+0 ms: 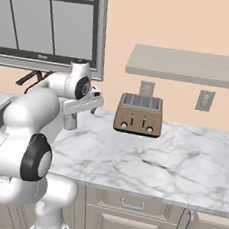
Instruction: Locate and retrieve the soap dispenser and dish brush from the cabinet. Place them next to the sink.
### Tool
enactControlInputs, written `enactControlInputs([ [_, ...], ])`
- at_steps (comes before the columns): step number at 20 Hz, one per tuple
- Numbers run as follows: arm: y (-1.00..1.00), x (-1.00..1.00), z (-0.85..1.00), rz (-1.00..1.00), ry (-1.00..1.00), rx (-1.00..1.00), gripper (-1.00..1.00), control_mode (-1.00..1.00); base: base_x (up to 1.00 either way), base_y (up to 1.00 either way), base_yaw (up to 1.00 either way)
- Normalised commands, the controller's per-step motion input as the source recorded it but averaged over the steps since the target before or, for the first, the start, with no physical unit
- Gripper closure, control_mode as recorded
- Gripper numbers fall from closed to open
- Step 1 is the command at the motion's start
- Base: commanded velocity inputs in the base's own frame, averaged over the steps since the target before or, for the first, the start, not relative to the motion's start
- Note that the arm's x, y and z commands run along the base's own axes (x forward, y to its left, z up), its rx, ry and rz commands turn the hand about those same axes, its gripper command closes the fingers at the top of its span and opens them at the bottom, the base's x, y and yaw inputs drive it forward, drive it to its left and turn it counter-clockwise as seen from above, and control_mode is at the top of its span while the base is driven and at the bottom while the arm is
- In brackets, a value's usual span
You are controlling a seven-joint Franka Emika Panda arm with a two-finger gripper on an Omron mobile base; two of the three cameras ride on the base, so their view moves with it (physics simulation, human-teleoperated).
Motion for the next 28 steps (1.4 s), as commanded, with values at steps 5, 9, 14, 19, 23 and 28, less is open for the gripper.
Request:
enactControlInputs([
  [5,0.00,0.00,0.11,-0.49,0.00,0.00,-1.00,-1.00,0.00,0.00,0.00],
  [9,-0.06,0.00,-0.05,-0.45,0.00,0.09,-1.00,-1.00,0.00,0.00,0.00],
  [14,-0.04,-0.02,-0.10,-0.41,-0.05,0.18,-1.00,-1.00,0.00,0.00,0.00],
  [19,-0.13,-0.49,-0.08,-0.20,-0.03,0.08,-1.00,-1.00,0.00,0.00,0.00],
  [23,-0.12,-0.61,0.00,-0.15,-0.05,0.05,-1.00,-1.00,0.00,0.00,0.00],
  [28,0.00,-0.35,0.00,-0.08,-0.01,0.00,-1.00,-1.00,0.00,0.00,0.00],
])
